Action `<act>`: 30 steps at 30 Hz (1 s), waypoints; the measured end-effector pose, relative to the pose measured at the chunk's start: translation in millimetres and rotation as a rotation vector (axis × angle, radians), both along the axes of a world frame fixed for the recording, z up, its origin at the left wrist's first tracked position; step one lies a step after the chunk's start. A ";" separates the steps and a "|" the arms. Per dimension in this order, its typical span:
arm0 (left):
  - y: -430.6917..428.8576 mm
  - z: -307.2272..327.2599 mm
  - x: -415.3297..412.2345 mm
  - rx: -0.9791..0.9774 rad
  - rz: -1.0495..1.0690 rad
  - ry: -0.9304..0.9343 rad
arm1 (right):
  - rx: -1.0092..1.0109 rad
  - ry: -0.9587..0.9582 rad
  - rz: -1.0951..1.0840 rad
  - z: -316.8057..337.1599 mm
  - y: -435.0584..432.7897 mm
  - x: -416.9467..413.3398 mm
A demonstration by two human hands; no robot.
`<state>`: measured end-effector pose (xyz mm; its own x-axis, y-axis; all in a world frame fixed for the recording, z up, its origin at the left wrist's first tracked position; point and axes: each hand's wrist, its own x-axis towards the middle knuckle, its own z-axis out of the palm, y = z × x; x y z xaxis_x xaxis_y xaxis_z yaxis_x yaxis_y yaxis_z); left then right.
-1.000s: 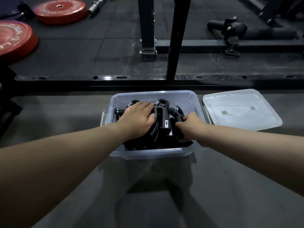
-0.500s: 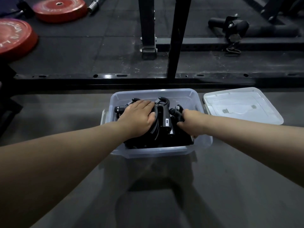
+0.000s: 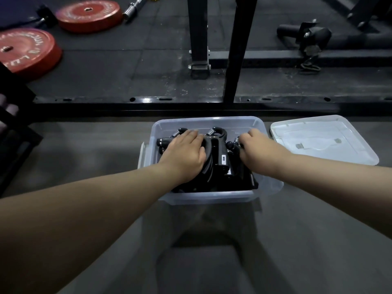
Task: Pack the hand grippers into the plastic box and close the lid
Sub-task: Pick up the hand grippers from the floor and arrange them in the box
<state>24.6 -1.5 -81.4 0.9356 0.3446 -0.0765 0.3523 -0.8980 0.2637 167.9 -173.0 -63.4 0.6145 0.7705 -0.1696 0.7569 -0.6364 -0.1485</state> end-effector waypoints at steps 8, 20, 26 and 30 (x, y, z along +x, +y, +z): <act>-10.0 -4.4 -11.4 0.008 0.155 0.031 | 0.058 -0.139 0.032 -27.7 -23.9 4.0; -15.4 8.6 -13.3 0.015 0.147 0.064 | 0.271 -0.065 0.045 1.7 -4.7 -17.5; -32.5 17.0 -7.0 0.091 0.132 0.187 | 0.077 0.228 -0.104 11.1 28.2 -43.6; -31.4 15.3 -10.6 0.108 0.072 0.148 | 0.020 0.356 -0.187 17.7 35.1 -42.5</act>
